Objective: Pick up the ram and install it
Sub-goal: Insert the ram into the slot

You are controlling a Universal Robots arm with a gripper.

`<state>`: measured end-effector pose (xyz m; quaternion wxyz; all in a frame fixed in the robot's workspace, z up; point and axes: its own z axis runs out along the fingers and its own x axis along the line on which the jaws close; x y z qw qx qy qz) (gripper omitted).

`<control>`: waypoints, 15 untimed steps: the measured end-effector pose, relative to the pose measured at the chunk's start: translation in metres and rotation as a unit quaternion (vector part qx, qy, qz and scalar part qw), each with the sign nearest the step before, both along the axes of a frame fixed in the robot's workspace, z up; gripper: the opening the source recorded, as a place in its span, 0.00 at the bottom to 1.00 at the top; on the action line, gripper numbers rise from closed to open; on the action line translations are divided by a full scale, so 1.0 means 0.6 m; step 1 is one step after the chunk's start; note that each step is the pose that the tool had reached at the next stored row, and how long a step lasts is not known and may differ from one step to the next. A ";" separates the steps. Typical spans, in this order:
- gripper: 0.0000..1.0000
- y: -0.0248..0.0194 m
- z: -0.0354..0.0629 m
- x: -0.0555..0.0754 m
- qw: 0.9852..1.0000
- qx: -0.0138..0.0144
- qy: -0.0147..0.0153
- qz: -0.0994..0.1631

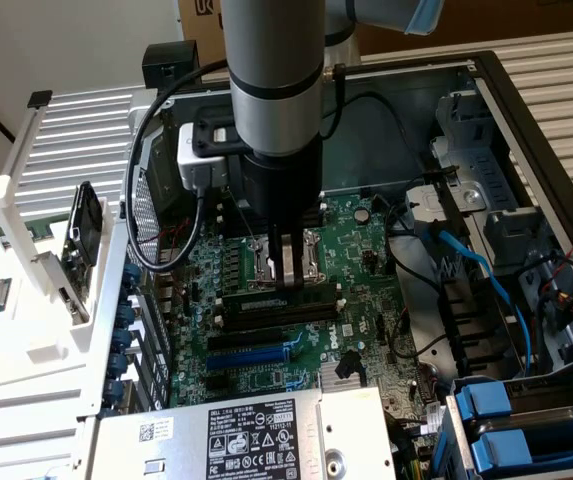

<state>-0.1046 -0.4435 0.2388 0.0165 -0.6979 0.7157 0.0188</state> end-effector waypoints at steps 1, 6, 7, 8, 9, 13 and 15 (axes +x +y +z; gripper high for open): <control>0.12 -0.0001 0.000 0.000 1.000 0.000 0.000 0.000; 0.12 -0.0002 -0.001 -0.002 1.000 0.000 0.000 0.001; 0.12 -0.0002 -0.002 -0.002 1.000 0.000 -0.001 0.002; 0.12 -0.0002 -0.002 -0.002 1.000 0.000 -0.001 0.003; 0.12 -0.0002 -0.002 -0.002 1.000 0.000 -0.001 0.003; 0.12 0.0003 -0.003 -0.003 1.000 0.000 -0.001 0.003; 0.12 0.0004 -0.004 -0.003 1.000 0.000 -0.001 0.003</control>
